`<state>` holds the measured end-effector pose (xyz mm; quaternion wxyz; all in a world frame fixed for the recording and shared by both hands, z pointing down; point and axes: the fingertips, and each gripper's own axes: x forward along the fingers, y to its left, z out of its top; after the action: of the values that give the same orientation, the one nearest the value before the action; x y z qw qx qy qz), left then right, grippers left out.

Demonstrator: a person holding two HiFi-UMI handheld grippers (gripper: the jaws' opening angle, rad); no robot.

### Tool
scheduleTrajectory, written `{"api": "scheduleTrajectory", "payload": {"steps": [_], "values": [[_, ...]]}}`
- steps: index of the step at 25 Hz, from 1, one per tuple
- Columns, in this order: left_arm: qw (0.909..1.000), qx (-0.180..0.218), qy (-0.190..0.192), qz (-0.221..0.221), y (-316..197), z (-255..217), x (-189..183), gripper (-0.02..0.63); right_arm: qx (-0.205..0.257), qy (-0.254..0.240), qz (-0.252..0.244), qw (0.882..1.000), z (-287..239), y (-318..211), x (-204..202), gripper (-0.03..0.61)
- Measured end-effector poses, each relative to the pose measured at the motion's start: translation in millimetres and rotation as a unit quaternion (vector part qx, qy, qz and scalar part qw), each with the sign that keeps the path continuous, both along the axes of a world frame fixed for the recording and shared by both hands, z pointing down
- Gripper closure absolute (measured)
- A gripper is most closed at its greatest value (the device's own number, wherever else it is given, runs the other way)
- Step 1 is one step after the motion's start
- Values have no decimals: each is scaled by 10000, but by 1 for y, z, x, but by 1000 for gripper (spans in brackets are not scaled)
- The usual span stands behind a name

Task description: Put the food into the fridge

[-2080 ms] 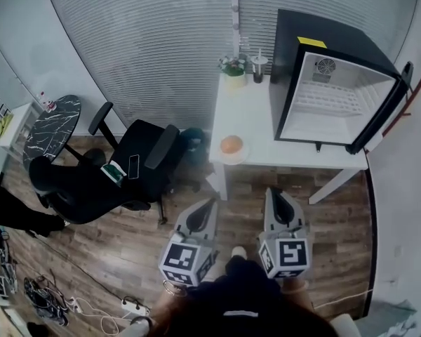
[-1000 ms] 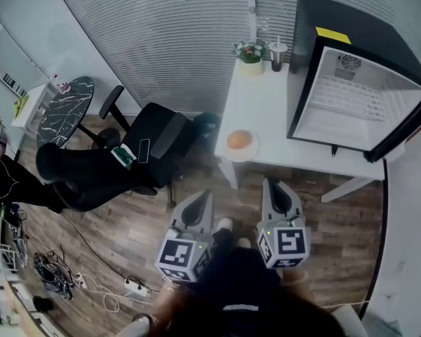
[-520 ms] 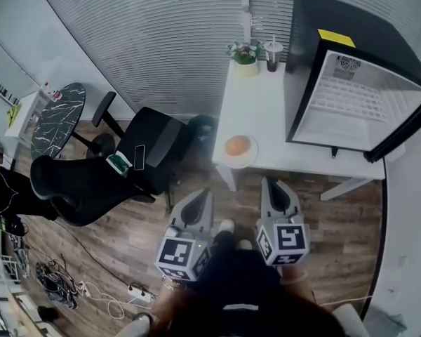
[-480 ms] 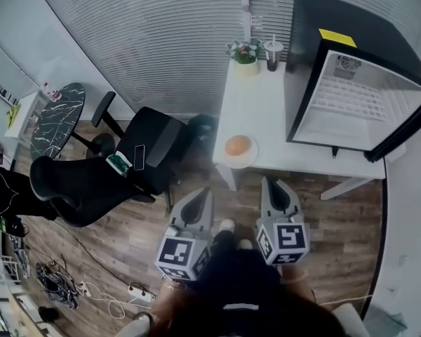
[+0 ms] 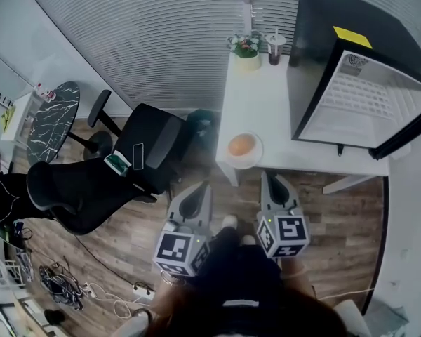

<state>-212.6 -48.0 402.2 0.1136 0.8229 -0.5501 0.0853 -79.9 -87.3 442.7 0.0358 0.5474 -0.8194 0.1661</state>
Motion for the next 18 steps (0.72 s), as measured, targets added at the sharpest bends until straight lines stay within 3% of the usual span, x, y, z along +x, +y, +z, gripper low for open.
{"api": "scheduleTrajectory", "payload": {"steps": [18], "values": [[9998,59,97,182,-35,-2,-19,609,-799,-575,353,9945,57,-26,-10,580]]}}
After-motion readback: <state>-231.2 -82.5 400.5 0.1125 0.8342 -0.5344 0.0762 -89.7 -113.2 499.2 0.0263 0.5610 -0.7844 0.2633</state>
